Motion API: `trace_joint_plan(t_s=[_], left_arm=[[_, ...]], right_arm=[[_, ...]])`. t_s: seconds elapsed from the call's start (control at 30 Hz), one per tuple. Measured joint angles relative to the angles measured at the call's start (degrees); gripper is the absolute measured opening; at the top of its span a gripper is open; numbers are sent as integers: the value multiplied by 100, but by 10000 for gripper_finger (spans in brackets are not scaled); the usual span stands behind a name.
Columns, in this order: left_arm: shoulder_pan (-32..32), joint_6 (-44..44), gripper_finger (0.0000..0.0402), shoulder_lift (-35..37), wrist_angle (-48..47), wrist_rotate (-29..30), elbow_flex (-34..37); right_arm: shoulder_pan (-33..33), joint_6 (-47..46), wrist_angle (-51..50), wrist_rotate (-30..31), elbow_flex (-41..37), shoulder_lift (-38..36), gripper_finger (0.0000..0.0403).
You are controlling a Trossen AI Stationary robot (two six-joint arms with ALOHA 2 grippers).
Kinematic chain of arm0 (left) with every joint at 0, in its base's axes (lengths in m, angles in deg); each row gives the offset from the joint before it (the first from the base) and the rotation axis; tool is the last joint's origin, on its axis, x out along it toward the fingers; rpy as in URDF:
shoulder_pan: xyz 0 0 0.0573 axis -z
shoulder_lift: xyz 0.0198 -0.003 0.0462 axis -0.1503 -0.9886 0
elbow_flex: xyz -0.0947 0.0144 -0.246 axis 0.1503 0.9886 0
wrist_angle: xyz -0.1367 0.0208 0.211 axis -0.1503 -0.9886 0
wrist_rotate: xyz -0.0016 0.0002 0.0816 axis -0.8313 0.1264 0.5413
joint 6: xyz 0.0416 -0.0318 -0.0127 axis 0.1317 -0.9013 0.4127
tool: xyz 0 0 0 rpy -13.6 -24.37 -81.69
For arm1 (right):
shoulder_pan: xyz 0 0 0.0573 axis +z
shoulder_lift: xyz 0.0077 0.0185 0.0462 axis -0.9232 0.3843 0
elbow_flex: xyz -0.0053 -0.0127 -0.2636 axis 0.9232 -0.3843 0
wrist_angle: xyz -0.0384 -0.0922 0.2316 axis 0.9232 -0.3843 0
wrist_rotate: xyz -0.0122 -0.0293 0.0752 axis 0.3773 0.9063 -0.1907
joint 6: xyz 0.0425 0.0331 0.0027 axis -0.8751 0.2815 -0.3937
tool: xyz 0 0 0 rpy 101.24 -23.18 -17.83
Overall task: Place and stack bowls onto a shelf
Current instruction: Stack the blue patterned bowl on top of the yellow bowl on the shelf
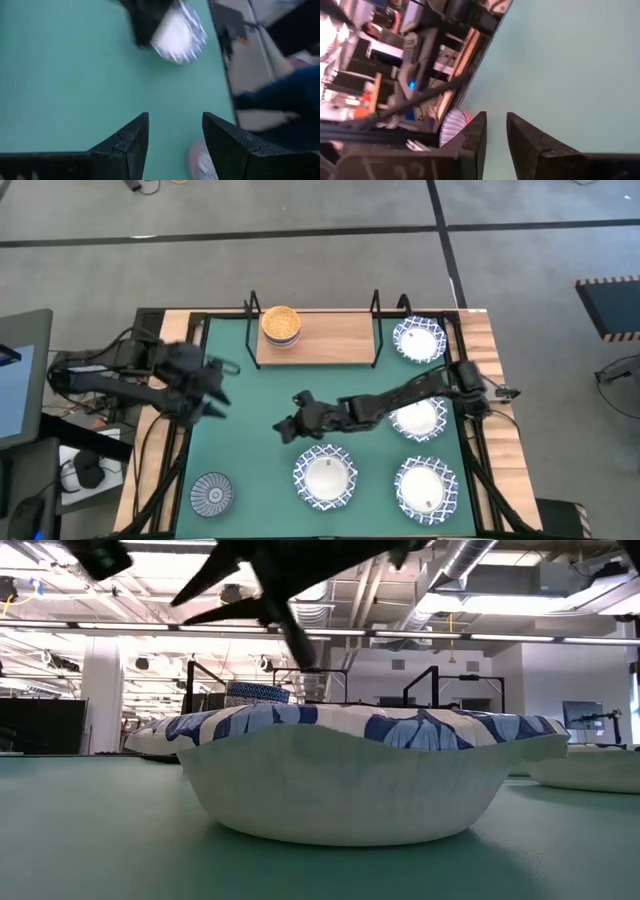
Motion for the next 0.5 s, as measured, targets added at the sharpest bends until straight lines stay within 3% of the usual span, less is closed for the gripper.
trace_joint_plan(t_s=[0.2, 0.5], left_arm=[[1174, -1025, 169, 478, 246, -97, 1042], [2833, -1824, 169, 202, 1221, 445, 2212]], right_arm=[[-54, -22, -426, -124, 746, 480, 125], [235, -107, -2018, 212, 1140, 348, 128]])
